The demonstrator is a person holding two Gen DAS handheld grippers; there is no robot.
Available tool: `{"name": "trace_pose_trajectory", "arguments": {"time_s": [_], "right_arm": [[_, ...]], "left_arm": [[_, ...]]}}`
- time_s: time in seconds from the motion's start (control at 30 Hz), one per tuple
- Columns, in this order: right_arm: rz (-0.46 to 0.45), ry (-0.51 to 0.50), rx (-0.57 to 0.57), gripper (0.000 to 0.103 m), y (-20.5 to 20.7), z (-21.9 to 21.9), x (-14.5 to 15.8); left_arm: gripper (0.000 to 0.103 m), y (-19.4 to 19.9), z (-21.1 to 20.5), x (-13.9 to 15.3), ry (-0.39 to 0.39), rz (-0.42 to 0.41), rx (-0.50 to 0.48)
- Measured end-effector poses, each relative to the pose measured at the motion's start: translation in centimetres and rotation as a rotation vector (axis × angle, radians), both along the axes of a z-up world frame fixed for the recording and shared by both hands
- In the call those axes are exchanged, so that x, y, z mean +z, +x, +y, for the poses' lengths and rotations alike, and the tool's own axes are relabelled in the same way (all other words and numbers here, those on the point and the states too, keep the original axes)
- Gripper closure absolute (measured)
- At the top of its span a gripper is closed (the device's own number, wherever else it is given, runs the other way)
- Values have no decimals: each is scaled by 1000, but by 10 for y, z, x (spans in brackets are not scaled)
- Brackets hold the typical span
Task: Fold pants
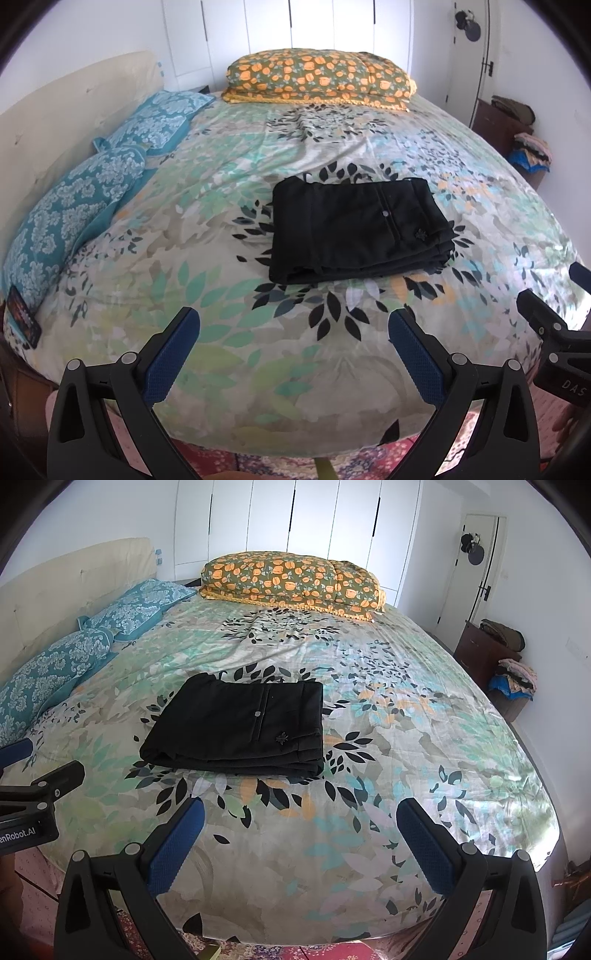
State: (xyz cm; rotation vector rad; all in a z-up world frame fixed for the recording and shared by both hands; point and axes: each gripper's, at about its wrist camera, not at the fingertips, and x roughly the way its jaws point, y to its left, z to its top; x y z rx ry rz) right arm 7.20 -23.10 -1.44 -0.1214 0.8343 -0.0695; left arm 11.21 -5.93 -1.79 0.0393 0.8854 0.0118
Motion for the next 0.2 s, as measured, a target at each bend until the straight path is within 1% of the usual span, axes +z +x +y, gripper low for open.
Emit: {"name": "trace_pose_trajectory", "arguments": {"time_s": [0.2], "right_arm": [[-9, -7, 2, 0, 0, 1, 2]], "left_arm": [[1, 0, 5, -2, -22, 2, 14]]}}
